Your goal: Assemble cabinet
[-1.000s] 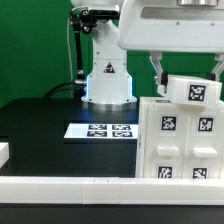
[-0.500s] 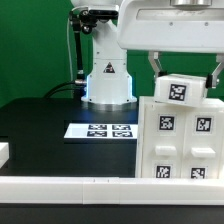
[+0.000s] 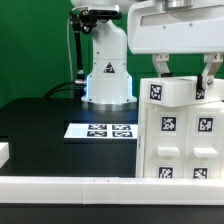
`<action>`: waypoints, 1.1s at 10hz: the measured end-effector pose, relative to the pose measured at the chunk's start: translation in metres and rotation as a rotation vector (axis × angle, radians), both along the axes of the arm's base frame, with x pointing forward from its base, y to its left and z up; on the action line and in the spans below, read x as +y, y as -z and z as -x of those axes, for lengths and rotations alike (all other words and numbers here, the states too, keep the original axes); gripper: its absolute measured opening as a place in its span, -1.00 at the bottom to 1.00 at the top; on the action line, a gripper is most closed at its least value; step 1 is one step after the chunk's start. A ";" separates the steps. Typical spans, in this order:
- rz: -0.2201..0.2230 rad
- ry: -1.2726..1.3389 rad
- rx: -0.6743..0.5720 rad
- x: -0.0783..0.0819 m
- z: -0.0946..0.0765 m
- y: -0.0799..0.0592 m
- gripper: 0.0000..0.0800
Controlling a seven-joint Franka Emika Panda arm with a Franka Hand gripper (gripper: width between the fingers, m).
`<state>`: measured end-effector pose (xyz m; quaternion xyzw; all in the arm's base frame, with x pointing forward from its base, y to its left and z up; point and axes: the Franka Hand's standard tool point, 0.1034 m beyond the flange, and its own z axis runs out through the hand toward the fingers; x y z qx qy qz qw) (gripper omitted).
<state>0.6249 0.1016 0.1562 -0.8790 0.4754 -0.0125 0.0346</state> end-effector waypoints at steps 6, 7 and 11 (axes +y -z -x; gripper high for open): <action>-0.116 0.690 0.018 -0.002 -0.004 0.001 0.39; -0.120 0.701 0.022 0.000 -0.003 0.001 0.51; -0.113 0.628 0.040 0.004 -0.001 -0.003 0.62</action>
Offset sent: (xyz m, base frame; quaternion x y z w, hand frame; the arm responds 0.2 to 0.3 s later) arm -0.0098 -0.0096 -0.0043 -0.0018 0.0110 0.3961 0.9181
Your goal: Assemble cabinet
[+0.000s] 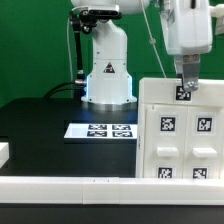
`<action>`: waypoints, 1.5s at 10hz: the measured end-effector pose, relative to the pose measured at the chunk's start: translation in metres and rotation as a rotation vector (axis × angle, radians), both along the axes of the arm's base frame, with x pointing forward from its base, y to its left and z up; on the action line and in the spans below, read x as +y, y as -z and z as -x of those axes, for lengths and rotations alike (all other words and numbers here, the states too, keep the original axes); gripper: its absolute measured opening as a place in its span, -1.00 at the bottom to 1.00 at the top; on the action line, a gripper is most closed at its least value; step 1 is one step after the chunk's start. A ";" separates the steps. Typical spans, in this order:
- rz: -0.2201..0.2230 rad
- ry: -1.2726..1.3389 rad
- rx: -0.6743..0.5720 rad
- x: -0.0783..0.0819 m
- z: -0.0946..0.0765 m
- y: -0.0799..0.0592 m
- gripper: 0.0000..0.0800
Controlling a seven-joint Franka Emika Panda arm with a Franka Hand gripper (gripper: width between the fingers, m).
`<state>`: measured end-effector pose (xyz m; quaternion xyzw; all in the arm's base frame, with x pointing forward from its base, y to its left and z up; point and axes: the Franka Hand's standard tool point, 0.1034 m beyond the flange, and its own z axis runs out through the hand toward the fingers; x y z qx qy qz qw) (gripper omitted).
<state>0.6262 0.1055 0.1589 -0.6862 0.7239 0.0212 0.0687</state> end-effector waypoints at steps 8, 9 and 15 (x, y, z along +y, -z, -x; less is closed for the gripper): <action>0.032 -0.597 -0.038 0.007 -0.003 -0.017 0.62; 0.037 -0.743 -0.048 0.010 -0.002 -0.018 0.62; 0.049 -1.254 -0.085 0.010 0.000 -0.017 0.62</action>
Offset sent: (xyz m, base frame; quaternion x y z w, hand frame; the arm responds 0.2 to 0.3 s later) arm 0.0000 0.0000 0.0000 0.0000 0.0000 0.0000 1.0000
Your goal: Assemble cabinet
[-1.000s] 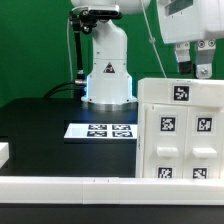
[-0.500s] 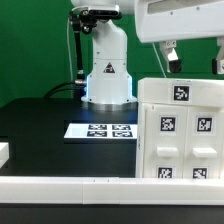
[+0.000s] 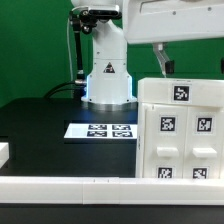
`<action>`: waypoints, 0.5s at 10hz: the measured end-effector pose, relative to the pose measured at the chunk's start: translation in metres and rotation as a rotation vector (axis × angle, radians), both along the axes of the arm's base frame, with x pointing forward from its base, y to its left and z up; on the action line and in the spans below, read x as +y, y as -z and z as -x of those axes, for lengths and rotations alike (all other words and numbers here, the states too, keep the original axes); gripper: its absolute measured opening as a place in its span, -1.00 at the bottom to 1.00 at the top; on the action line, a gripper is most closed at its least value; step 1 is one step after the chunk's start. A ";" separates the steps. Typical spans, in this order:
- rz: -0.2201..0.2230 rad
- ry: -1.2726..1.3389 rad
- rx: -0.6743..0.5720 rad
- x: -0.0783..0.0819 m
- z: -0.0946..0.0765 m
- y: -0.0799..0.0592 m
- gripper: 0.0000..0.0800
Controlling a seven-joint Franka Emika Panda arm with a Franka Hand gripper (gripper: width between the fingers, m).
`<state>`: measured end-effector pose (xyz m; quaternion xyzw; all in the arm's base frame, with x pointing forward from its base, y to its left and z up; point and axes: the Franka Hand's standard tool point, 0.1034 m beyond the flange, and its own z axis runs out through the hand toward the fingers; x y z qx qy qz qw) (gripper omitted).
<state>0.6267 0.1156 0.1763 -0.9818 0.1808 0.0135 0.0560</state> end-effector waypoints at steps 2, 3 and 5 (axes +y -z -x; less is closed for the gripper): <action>0.024 -0.397 -0.037 0.005 0.001 -0.001 0.62; 0.028 -0.549 -0.040 0.005 0.003 0.000 0.62; 0.026 -0.684 -0.044 0.004 0.003 0.001 0.62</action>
Offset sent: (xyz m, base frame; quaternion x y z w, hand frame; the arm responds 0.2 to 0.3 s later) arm 0.0013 0.0142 -0.0021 -0.0037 -0.0654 -0.3583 0.9313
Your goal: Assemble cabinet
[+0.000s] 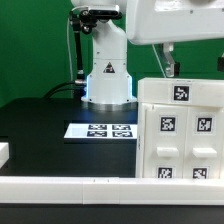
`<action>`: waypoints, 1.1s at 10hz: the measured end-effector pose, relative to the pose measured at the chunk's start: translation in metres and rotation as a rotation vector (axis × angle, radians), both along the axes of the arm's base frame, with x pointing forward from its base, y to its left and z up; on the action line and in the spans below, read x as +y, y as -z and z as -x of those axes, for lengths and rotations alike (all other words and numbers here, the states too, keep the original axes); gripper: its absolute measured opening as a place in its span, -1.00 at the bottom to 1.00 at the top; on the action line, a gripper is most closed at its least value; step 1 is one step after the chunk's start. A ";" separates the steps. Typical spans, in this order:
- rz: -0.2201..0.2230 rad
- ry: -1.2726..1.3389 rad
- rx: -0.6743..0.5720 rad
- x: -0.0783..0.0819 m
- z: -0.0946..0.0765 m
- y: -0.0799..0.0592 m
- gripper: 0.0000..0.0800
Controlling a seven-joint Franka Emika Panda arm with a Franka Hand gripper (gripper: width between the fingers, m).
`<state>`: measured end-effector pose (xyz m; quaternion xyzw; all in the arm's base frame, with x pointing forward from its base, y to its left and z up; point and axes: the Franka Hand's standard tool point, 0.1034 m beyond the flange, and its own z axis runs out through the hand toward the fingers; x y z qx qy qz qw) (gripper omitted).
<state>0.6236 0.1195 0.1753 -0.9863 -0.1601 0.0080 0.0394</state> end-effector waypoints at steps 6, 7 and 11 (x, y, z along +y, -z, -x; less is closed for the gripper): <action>0.062 -0.591 -0.031 -0.013 -0.003 -0.001 0.62; 0.073 -0.690 -0.028 -0.013 -0.002 0.001 0.62; 0.081 -0.805 -0.019 -0.014 0.000 0.008 0.62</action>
Offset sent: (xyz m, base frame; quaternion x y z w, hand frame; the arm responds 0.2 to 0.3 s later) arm 0.0000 0.0000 0.0000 0.0000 0.0000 -0.1938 0.9810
